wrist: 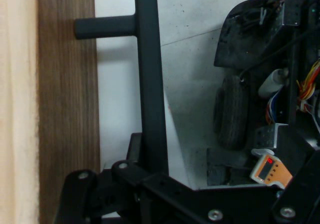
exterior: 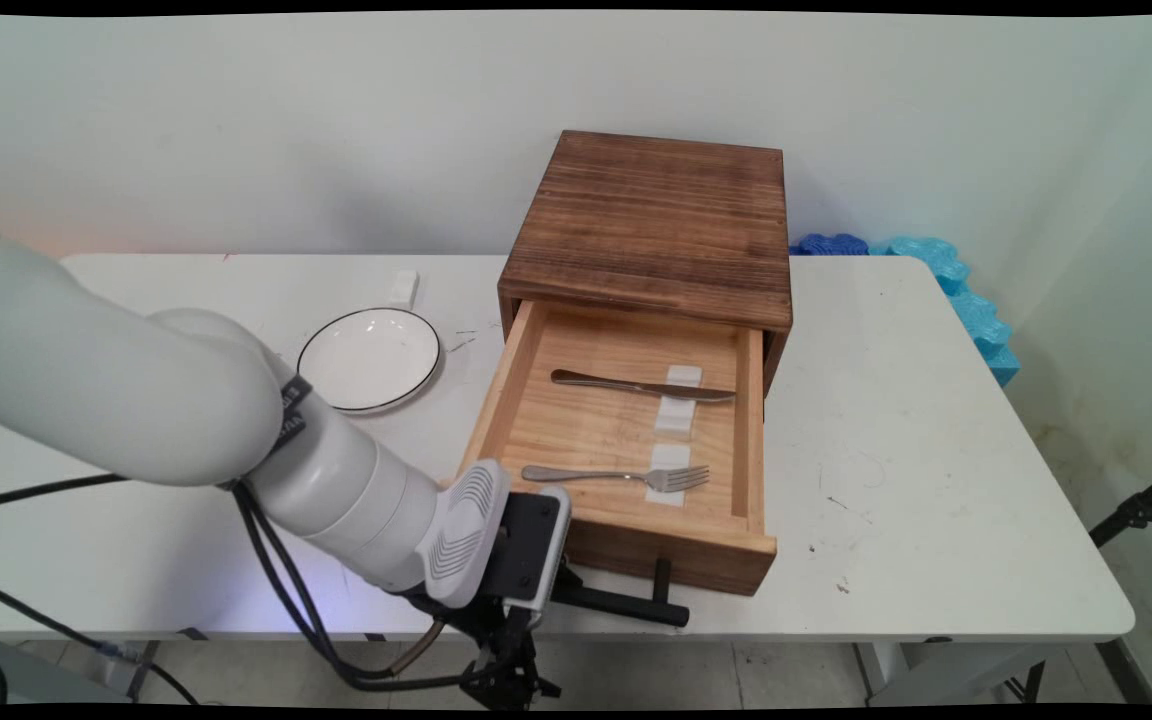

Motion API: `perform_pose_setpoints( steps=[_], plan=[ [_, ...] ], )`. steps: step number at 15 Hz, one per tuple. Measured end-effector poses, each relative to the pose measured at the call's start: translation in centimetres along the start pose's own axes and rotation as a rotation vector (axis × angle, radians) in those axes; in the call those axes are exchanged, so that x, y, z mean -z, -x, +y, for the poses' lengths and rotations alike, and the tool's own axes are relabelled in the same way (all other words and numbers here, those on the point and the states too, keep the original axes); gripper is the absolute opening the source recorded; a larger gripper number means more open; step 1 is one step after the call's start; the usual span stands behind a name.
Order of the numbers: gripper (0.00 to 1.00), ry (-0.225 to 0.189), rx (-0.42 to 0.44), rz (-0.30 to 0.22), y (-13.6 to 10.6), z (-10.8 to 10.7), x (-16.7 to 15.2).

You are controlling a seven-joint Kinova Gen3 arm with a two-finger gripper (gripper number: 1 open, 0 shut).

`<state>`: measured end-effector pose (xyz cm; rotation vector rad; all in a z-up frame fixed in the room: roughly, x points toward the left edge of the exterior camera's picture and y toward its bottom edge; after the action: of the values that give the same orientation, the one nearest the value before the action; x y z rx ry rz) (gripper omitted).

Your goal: Open the drawer

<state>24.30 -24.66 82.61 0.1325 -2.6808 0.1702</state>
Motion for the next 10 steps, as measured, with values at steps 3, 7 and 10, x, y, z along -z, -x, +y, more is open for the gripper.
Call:
perform_pose_setpoints(
  steps=[3,7,10],
  plan=[
    [1.00,0.004,-0.002,0.005,0.0,0.6,0.2],
    [1.00,0.011,-0.003,0.008,0.2,1.4,0.5],
    [1.00,0.016,-0.004,0.012,0.2,1.9,0.8]
  ],
)
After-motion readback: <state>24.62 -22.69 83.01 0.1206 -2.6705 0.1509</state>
